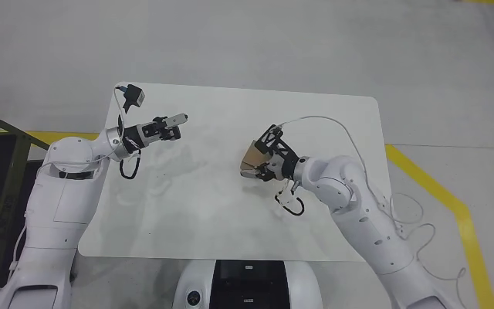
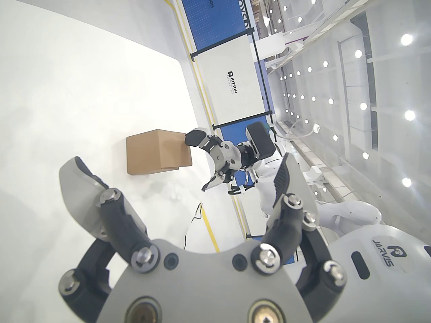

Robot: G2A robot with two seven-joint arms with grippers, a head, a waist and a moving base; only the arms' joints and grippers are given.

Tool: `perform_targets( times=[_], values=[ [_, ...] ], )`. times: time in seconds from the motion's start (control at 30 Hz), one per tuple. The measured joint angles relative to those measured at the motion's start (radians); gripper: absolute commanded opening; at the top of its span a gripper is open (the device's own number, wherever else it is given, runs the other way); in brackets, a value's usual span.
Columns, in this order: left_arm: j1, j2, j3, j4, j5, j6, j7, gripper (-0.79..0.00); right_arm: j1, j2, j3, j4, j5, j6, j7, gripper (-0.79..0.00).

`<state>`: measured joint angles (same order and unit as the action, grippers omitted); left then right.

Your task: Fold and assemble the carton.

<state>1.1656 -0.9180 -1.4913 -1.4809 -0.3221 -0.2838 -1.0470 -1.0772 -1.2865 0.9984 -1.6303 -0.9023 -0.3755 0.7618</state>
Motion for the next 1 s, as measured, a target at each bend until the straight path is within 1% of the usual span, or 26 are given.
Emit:
perform_targets(
  times=[0.3, 0.53, 0.6, 0.8, 1.0],
  values=[
    [0.0, 0.0, 0.0, 0.0, 0.0, 0.0, 0.0, 0.0, 0.011, 0.0, -0.022, 0.065, -0.021, -0.024, -0.022, 0.0],
    [0.0, 0.0, 0.0, 0.0, 0.0, 0.0, 0.0, 0.0, 0.013, 0.002, -0.032, 0.08, -0.037, -0.066, -0.072, 0.0],
    [0.0, 0.0, 0.0, 0.0, 0.0, 0.0, 0.0, 0.0, 0.009, 0.003, -0.029, 0.069, -0.048, -0.089, -0.113, 0.0],
    [0.0, 0.0, 0.0, 0.0, 0.0, 0.0, 0.0, 0.0, -0.027, 0.02, 0.018, 0.009, -0.125, -0.21, -0.298, 0.0],
    [0.0, 0.0, 0.0, 0.0, 0.0, 0.0, 0.0, 0.0, -0.071, 0.042, 0.102, 0.034, -0.171, -0.318, -0.474, 0.0]
  ],
)
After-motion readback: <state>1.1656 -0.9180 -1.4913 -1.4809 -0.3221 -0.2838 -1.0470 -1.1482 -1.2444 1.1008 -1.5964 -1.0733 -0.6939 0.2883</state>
